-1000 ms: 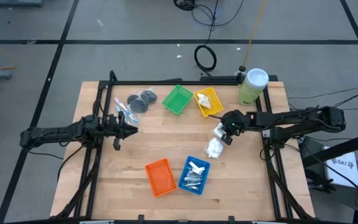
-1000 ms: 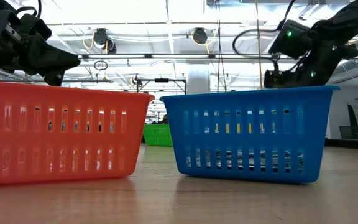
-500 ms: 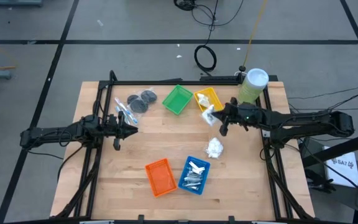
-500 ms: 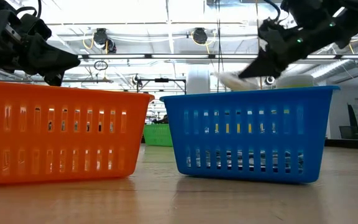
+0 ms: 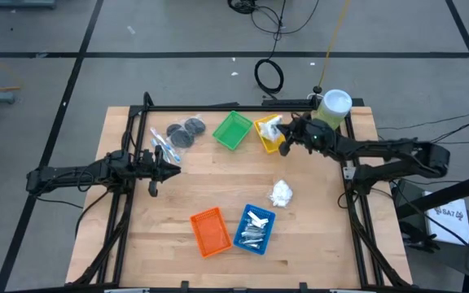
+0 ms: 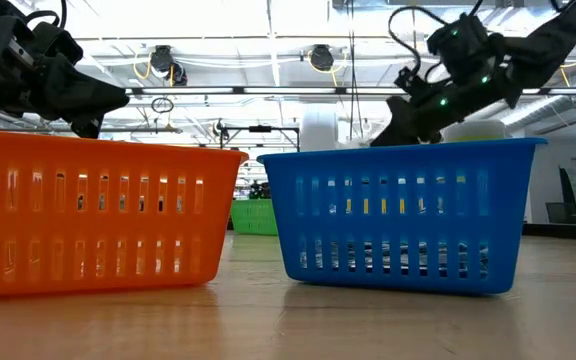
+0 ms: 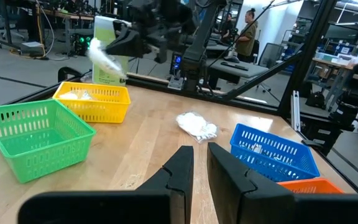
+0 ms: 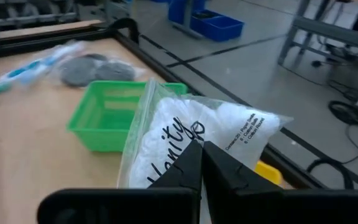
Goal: Pick & Place Travel size toiletries
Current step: Put the white cotton pack into the yellow bin
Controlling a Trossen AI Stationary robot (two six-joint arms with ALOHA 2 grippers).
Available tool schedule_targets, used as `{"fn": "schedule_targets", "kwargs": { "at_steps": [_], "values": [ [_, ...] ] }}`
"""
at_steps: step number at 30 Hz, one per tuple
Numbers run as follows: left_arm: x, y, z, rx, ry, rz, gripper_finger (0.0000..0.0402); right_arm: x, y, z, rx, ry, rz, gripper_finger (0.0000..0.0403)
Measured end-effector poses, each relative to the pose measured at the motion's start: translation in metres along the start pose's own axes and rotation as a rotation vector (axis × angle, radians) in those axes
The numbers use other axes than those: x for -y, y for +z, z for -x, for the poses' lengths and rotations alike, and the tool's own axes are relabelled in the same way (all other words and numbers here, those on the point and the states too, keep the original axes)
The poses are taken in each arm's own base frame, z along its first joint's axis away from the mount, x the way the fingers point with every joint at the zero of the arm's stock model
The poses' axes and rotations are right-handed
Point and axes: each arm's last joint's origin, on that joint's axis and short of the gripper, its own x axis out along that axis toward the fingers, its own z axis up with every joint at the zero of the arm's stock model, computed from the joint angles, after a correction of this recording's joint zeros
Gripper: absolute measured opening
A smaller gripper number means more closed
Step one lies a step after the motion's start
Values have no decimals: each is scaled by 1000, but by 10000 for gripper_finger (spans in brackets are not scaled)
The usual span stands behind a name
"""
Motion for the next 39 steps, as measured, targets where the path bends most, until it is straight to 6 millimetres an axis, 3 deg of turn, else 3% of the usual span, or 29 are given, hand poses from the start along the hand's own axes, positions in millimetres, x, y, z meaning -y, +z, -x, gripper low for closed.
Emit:
{"fn": "schedule_targets", "kwargs": {
  "at_steps": [15, 29, 34, 39],
  "values": [
    [0, 0, 0, 0, -1, 0, 44, 6, -2, -9, 27, 38, -19, 0],
    [0, 0, 0, 0, 0, 0, 44, 14, -35, -40, -71, -53, -15, 2],
    [0, 0, 0, -1, 0, 0, 44, 14, -36, -41, -73, -53, -14, 31],
    [0, 0, 0, 0, 0, 0, 44, 14, -34, -41, -63, -51, -16, 95]
  ]
}}
